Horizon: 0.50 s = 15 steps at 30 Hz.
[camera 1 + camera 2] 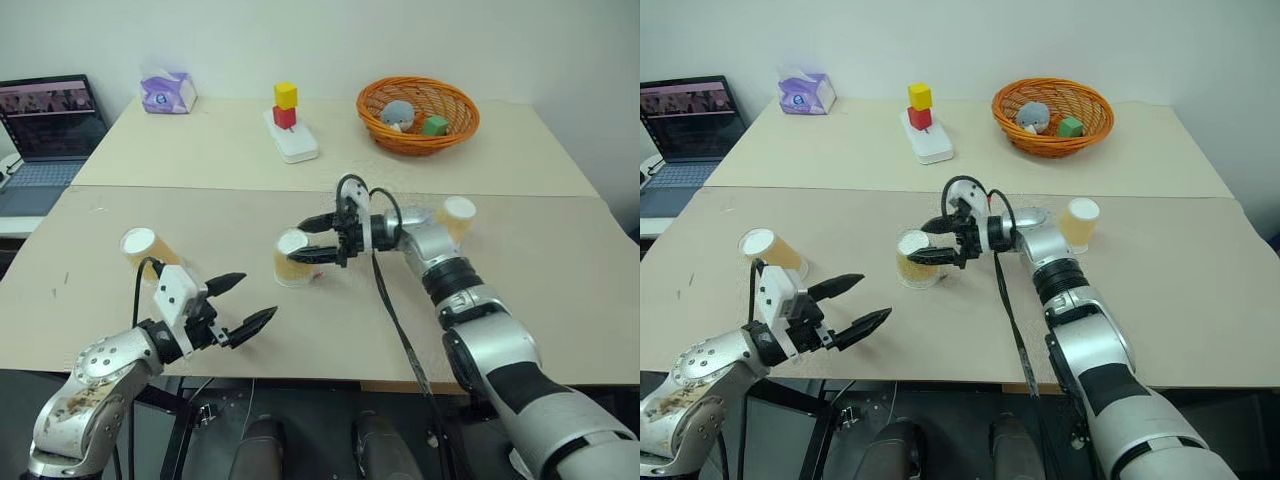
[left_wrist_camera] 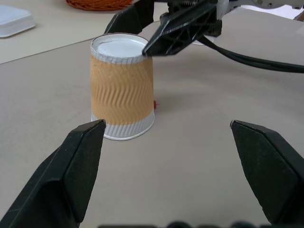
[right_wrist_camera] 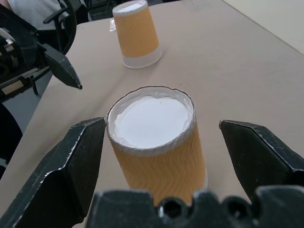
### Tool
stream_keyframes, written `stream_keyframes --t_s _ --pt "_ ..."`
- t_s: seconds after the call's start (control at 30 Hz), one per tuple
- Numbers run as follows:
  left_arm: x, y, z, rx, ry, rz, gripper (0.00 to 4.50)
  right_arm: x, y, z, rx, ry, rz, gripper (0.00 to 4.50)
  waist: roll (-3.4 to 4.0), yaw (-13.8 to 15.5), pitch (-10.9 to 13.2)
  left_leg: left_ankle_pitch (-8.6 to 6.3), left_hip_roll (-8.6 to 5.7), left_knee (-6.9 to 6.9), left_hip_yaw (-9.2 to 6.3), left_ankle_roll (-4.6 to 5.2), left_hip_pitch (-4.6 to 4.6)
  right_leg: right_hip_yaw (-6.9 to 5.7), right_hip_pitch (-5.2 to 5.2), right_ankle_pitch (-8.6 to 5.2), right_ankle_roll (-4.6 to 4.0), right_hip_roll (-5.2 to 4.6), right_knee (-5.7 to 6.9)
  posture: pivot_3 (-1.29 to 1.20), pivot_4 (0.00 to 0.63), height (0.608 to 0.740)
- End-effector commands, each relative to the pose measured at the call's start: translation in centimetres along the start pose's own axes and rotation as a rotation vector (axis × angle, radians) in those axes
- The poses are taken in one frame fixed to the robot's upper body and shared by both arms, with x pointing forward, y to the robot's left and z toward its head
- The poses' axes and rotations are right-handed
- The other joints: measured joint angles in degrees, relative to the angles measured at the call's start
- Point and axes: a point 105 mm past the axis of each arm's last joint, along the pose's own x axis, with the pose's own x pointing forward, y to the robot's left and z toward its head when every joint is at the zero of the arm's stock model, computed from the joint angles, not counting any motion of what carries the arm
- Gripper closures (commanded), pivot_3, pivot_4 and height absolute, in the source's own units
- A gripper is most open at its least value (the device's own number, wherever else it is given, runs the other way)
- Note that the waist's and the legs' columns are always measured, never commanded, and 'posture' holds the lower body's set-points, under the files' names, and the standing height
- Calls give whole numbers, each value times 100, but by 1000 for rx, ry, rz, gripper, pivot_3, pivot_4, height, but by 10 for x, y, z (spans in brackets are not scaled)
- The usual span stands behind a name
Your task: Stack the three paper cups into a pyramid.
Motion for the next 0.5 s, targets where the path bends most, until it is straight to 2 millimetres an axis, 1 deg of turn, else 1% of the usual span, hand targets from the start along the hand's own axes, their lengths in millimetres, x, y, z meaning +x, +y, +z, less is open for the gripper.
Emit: stream_keyframes --t_s 0.03,0.13,0.2,0.23,0.33,0.43,0.5 --pt "2 -2 10 42 -27 -26 0 -37 3 47 -38 -121 35 58 1 3 2 0 0 0 0 0 -1 0 -1 0 0 0 0 0 150 666" --pt "4 -4 10 41 -26 -44 0 -67 14 63 -37 -171 60 58 4 28 10 0 -1 -1 -1 0 -4 -1 -1 0 0 -1 -4 0 150 666" --pt "6 -4 10 39 -27 -57 0 -94 21 69 -43 -207 31 58 4 23 9 0 1 -4 -2 1 -4 -2 1 0 0 0 -15 0 150 666" --pt "8 -5 11 46 -28 -67 0 -105 20 68 -49 -206 -17 58 4 40 9 -1 2 -6 -4 1 -1 -5 7 0 0 1 -20 0 150 666" --pt "14 -7 16 80 -47 -90 0 -126 13 62 -80 -185 -183 58 3 41 9 -1 0 -4 -5 2 2 -8 15 0 0 -2 -24 0 150 666" --pt "23 -9 30 139 -101 -106 0 -150 1 60 -120 -169 -391 58 3 -2 10 0 0 -4 -3 1 3 -5 13 1 0 1 -18 0 150 666" --pt "28 -9 37 167 -134 -104 0 -161 -4 56 -143 -142 -488 58 4 -3 11 0 0 -5 -3 2 3 -3 11 1 0 3 -16 0 150 666"
